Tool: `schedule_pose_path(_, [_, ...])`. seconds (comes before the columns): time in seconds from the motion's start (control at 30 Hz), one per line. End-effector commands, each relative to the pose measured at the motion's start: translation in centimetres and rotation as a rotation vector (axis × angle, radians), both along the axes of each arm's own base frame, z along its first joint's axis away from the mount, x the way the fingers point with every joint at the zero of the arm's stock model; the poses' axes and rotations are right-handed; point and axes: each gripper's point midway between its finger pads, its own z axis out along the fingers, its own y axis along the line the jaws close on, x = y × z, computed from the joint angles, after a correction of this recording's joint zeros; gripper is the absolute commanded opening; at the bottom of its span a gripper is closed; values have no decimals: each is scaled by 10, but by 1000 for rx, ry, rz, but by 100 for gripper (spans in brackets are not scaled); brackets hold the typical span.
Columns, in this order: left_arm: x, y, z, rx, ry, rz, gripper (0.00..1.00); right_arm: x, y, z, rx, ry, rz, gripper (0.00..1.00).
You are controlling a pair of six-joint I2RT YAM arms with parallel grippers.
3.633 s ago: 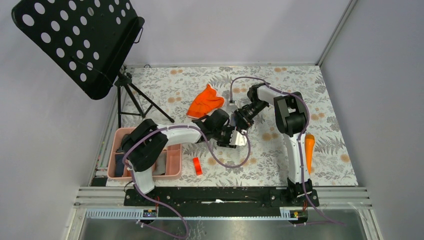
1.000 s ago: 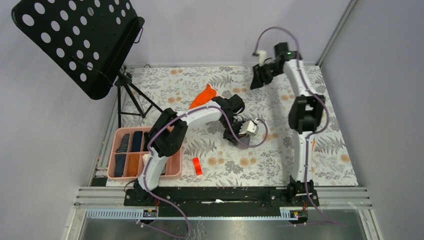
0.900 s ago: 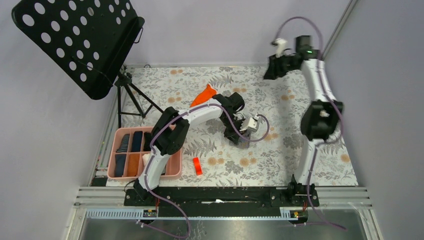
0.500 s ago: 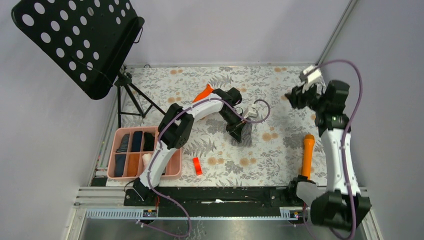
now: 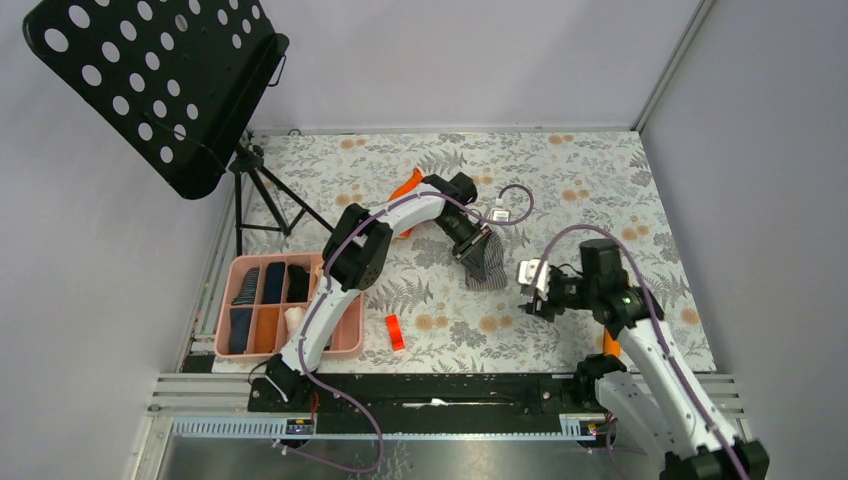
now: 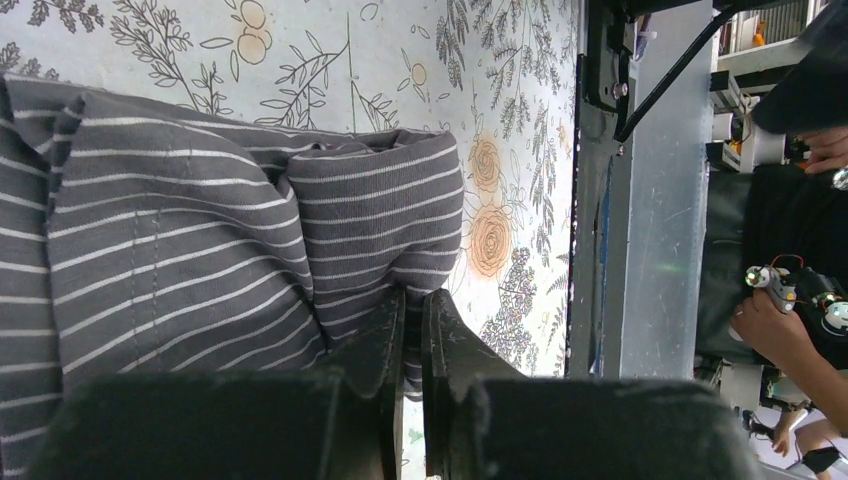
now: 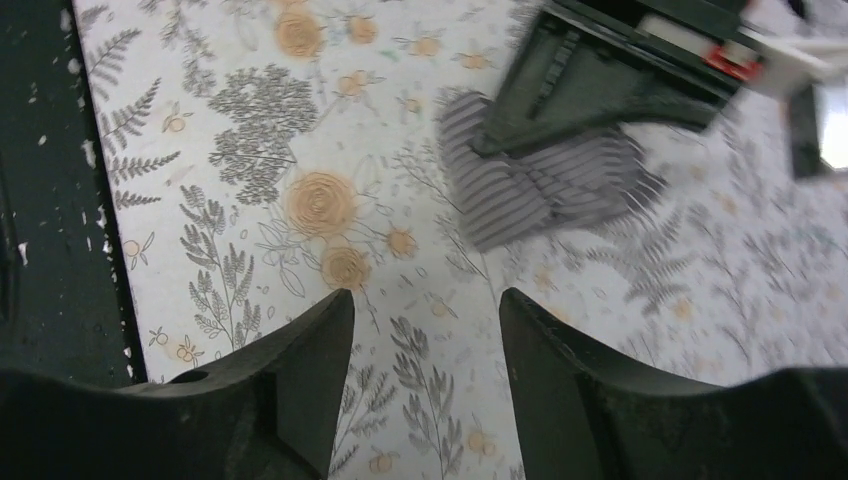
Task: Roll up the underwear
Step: Roll the underwear to the center of the board.
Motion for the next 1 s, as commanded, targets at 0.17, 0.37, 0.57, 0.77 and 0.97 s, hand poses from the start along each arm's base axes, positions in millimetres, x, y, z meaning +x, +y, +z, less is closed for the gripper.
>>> schedule_pose_path(0.17, [4,-2,-20,23,-17,9,0,44,58,-42,-197,-152,256,67])
schedule_pose_path(0.37, [5,-1,-21,26,-19,14,0,60,73,-57,-223,-193,283,67])
schedule_pose_path(0.57, [7,-1,-24,30,-5,21,0,68,67,-76,-279,-223,261,69])
schedule_pose_path(0.77, [8,0,-26,34,3,29,0,66,63,-101,-319,-186,280,68])
schedule_pose_path(0.97, [9,3,-27,37,9,34,0,70,62,-115,-358,-110,279,52])
